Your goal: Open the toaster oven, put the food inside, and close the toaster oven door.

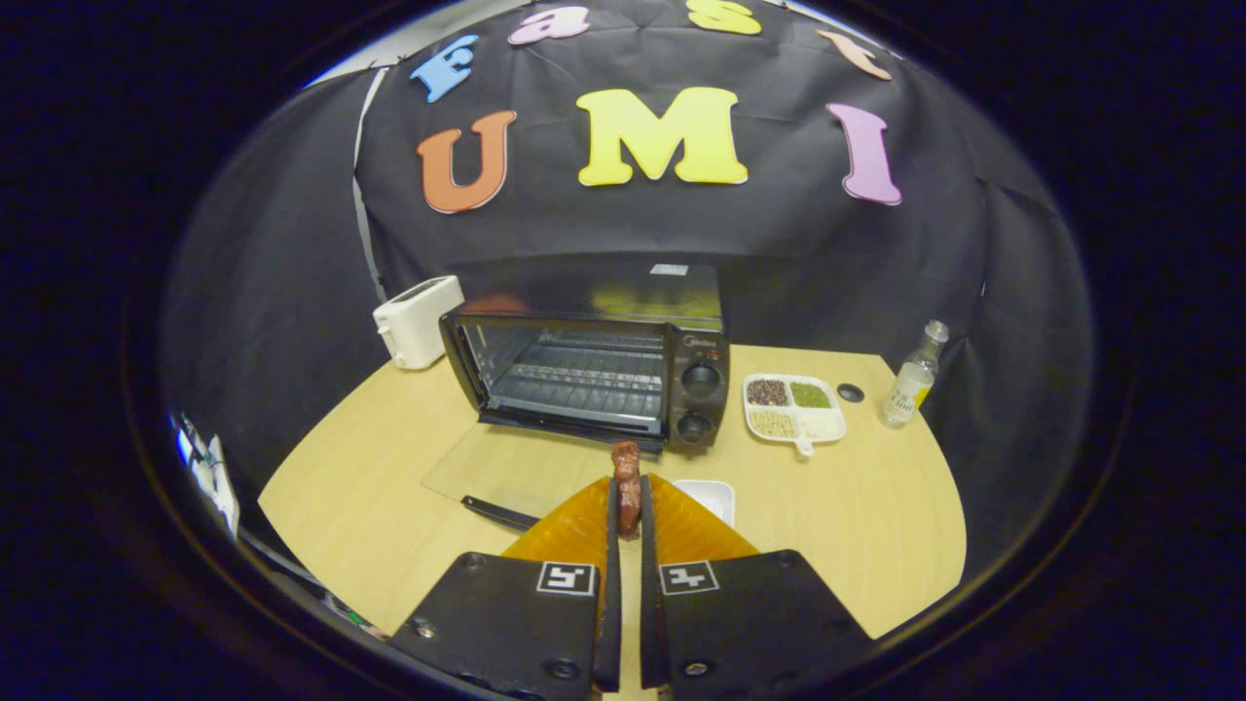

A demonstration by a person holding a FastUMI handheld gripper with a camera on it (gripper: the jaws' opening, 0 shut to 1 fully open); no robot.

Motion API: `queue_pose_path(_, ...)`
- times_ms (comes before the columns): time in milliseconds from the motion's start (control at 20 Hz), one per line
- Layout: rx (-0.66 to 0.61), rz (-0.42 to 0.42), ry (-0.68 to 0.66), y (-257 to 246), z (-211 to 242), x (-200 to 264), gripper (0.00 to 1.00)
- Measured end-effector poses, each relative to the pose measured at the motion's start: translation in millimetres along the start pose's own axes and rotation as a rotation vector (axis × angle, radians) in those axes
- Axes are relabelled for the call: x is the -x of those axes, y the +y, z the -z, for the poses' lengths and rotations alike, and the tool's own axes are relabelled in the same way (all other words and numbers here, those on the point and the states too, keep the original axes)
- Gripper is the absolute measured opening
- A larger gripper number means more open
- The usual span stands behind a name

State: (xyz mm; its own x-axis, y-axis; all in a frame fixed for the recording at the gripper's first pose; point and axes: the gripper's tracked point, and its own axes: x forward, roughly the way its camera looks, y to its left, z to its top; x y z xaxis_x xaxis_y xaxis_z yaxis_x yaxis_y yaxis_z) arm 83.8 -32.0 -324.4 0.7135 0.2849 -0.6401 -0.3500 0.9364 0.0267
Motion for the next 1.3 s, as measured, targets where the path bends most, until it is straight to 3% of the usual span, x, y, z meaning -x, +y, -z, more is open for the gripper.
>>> queue_pose_path(350,-0.018,0.016,-0.124,61,-6,-40,0.11)
queue_pose_path(650,-0.190,-0.052,-0.244,91,-24,-77,0.11)
queue_pose_path(1150,-0.596,-0.283,-0.239,105,-41,-147,0.08)
queue_pose_path(1300,-0.827,-0.328,-0.262,87,-51,-162,0.07)
